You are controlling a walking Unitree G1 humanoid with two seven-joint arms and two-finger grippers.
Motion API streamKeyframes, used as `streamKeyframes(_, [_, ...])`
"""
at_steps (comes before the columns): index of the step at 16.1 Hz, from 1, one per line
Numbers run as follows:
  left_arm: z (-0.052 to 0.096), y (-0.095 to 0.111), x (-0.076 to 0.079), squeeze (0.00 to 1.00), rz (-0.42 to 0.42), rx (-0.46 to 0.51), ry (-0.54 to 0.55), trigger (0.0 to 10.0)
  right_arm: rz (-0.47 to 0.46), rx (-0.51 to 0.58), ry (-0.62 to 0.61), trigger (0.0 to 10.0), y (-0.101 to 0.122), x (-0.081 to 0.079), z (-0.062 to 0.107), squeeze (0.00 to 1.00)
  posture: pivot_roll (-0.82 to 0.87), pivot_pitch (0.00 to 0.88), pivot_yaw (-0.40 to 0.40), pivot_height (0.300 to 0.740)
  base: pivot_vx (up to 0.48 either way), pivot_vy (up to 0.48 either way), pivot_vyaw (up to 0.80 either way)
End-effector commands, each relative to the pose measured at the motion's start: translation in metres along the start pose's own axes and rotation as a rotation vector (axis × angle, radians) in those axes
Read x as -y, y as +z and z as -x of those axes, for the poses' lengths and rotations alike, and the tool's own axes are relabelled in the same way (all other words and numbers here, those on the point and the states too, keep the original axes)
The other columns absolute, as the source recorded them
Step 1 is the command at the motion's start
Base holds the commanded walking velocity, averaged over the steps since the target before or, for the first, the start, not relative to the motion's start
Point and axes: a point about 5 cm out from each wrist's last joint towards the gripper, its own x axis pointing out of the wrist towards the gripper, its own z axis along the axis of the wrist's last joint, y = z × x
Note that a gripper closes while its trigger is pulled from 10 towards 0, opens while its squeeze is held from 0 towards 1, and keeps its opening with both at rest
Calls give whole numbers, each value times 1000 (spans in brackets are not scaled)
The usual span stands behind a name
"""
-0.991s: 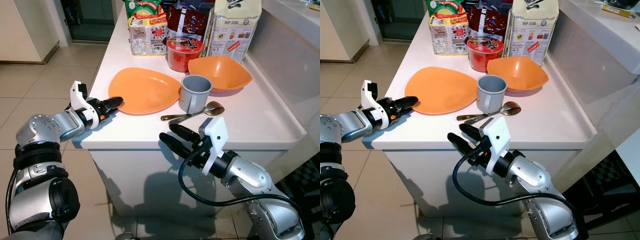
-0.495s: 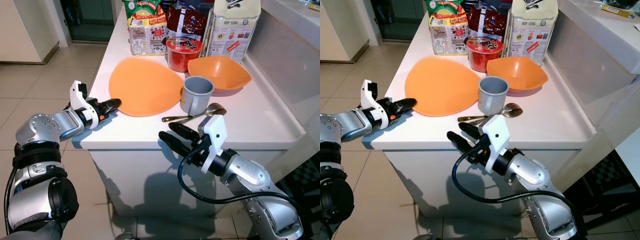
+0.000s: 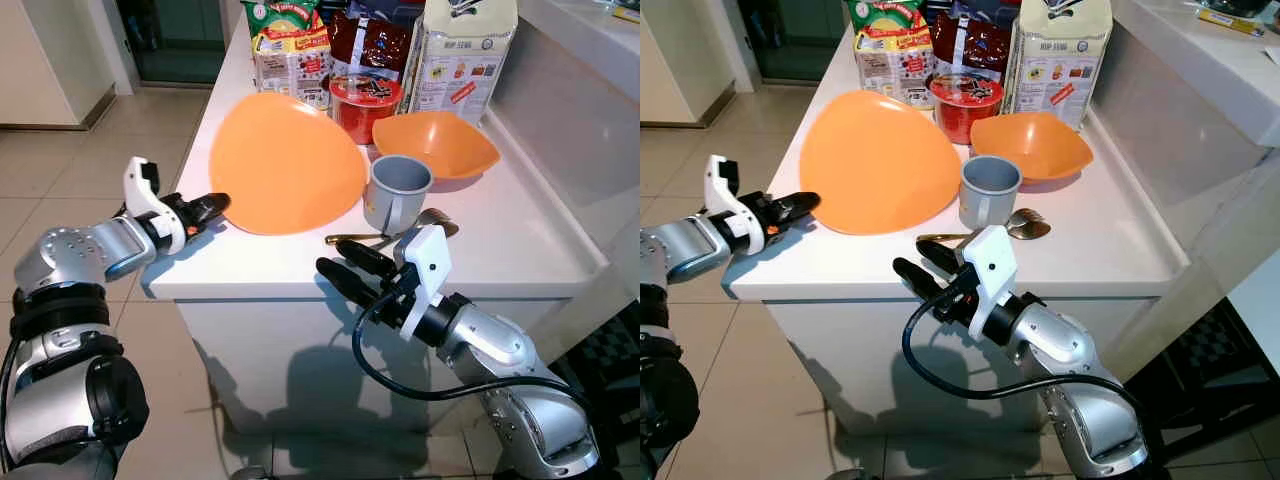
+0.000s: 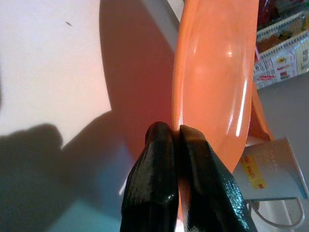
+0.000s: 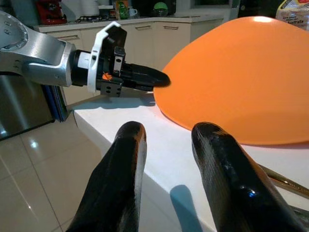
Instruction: Setting the table
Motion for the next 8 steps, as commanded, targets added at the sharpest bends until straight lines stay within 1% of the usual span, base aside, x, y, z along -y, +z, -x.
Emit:
streamKeyframes(1, [6,7,-5,0,-25,54,47,0,15,16,0,10000,3,2,-2,0,39,0,-13,740,0,0,0])
streamKeyframes(2, [9,12,-7,0,-22,91,61,0,18,21,-5,10000,3,3,-3,0,39,0,-13,740,0,0,0])
streamKeyframes(3, [16,20,-7,0,-13,154,57,0,21,26,-12,10000,3,4,-3,0,35,0,-9,740,0,0,0])
streamKeyframes(4, [20,25,-6,0,-7,195,49,0,23,29,-18,10000,4,4,-3,0,34,0,-8,740,0,0,0])
streamKeyframes(5, [27,31,-1,0,-5,244,12,0,23,33,-26,10000,4,6,-3,0,35,0,-9,740,0,0,0])
streamKeyframes(7, [46,36,22,0,-73,278,-81,0,24,53,-49,10000,7,10,-4,0,47,0,-21,740,0,0,0])
streamKeyframes(8, [49,36,27,0,-88,289,-100,0,25,59,-54,10000,8,11,-4,0,49,0,-23,740,0,0,0])
